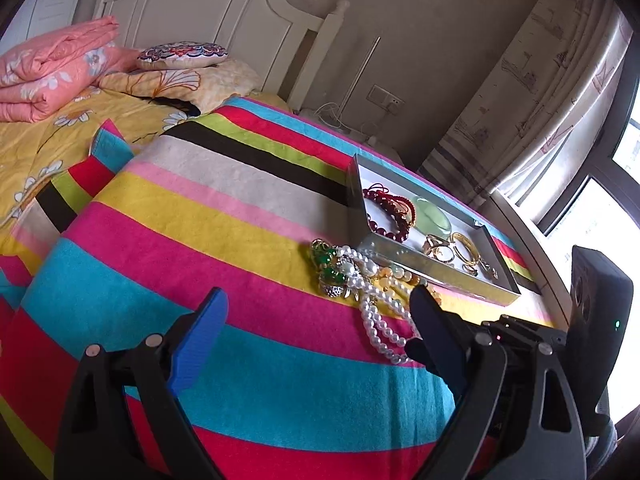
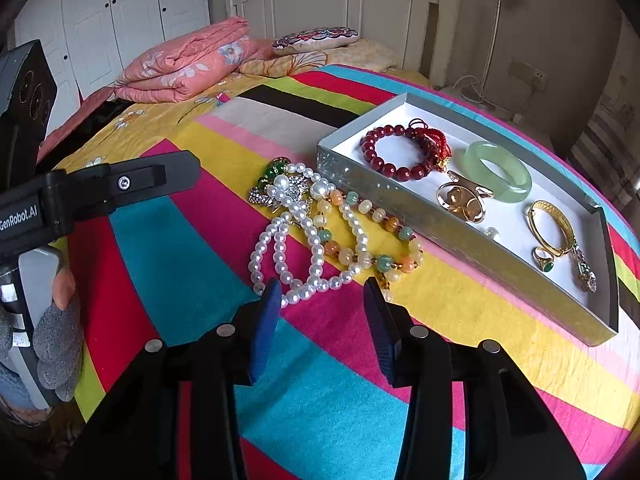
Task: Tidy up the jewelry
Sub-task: 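Move the right tool to the long pearl necklace and grasp it, then lift the pearl necklace off the bed with the right tool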
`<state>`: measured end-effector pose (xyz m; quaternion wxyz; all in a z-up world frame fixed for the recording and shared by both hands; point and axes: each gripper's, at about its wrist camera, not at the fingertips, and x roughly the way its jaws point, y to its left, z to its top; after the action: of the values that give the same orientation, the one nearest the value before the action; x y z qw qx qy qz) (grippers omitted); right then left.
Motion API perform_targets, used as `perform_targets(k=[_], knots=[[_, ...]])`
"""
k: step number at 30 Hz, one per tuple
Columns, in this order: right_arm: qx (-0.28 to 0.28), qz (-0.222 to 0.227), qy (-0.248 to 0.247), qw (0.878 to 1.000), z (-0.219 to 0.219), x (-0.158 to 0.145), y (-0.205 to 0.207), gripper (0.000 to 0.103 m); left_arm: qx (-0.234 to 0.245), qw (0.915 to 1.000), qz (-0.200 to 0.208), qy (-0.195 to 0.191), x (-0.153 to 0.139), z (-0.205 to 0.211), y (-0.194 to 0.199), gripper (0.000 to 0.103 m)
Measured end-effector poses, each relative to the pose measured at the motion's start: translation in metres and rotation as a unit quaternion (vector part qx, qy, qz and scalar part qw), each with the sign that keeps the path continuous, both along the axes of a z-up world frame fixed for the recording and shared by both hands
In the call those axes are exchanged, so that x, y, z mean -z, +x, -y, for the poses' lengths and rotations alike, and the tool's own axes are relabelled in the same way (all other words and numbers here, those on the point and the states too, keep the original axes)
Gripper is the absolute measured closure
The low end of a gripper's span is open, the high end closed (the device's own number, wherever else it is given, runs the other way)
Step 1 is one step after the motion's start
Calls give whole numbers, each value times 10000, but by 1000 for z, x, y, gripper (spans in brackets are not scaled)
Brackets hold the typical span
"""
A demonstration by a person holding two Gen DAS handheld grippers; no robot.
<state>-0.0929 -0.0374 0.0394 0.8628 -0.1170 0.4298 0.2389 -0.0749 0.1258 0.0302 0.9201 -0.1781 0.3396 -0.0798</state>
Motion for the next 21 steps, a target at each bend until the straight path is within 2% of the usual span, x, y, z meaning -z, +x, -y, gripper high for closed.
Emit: perform_targets(k=[3, 5, 9, 14, 15, 16, 17, 21], knots=[[57, -111, 26, 9999, -3, 2, 9, 62, 167, 9989, 108, 425, -3, 17, -3, 12], [75, -167, -36, 9998, -6, 5, 13, 63, 242, 9981, 147, 547, -4, 21, -2, 12], [-38, -64, -174, 9998, -12, 5, 9, 72, 157, 9991, 51, 381, -1, 14, 0, 12], [27, 29, -77, 10000, -8, 3, 4, 75, 112, 9994, 53, 334, 0, 11, -1, 12], [54, 63, -38, 10000, -5, 2, 3, 79, 110, 9994, 65, 336, 0, 11, -1, 12], [82, 101, -12, 9999, -3, 0, 2, 89, 111, 9994, 75, 328, 0, 11, -1, 12], [111, 151, -3, 9998, -2, -1, 0, 93, 118, 9994, 76, 315, 0, 11, -1, 12], [135, 327, -149, 9993, -3, -5, -8, 93, 126, 9995, 88, 258, 1, 10, -2, 12]])
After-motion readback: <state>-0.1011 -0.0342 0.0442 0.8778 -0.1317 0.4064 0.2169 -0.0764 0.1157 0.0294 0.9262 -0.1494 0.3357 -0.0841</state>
